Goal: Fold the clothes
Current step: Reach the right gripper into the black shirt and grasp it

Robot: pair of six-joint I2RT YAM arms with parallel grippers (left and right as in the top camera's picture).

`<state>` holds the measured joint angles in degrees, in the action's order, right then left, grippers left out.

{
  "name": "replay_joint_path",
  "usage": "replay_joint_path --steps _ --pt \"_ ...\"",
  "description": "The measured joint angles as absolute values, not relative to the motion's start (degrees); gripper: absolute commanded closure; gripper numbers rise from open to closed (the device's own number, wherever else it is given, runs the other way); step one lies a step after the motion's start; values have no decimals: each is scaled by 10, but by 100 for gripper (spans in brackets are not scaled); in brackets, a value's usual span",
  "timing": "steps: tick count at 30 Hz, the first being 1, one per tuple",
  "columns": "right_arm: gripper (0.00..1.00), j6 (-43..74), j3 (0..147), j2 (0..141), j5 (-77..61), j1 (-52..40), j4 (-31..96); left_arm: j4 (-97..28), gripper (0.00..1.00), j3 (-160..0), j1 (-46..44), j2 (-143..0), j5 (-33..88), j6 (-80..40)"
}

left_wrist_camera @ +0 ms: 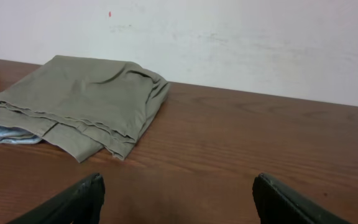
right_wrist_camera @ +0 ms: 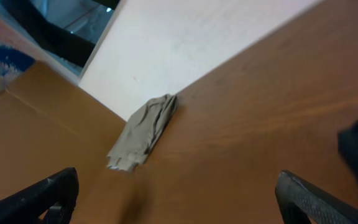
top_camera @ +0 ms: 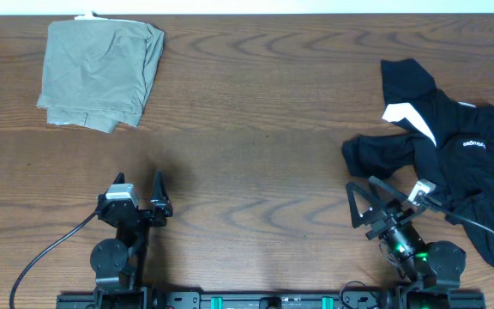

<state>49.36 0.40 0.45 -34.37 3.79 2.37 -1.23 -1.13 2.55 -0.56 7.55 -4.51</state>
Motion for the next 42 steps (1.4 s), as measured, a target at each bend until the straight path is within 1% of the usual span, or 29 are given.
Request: replay_joint_path --steps 5,9,11,13,17,19,23,29,35,38,42 --pt "1 487 4 5 -361 38 21 -12 22 -11 25 -6 76 -45" --pt "1 480 4 7 -371 38 -30 -12 22 -11 25 -6 76 -45" --pt "1 469 15 7 -371 38 -33 -13 22 -11 25 -6 76 -45" --pt "1 447 49 11 -362 38 9 -13 22 -11 25 -6 76 -45" --pt "1 379 170 44 -313 38 171 -13 22 -12 25 -6 76 -45" --pt "1 343 239 80 -267 38 253 -14 22 -12 25 -6 76 -45" --pt "1 299 374 196 -142 38 371 -15 22 -13 25 -6 77 -45" --pt "1 272 560 432 29 40 479 -15 22 -13 25 -6 80 -45" --pt "1 247 681 667 88 74 545 -15 22 -13 25 -6 82 -45" --pt "1 232 719 742 97 96 533 -15 22 -13 25 -6 82 -45" --pt "2 220 735 804 101 140 524 -15 22 -13 25 -6 82 -45"
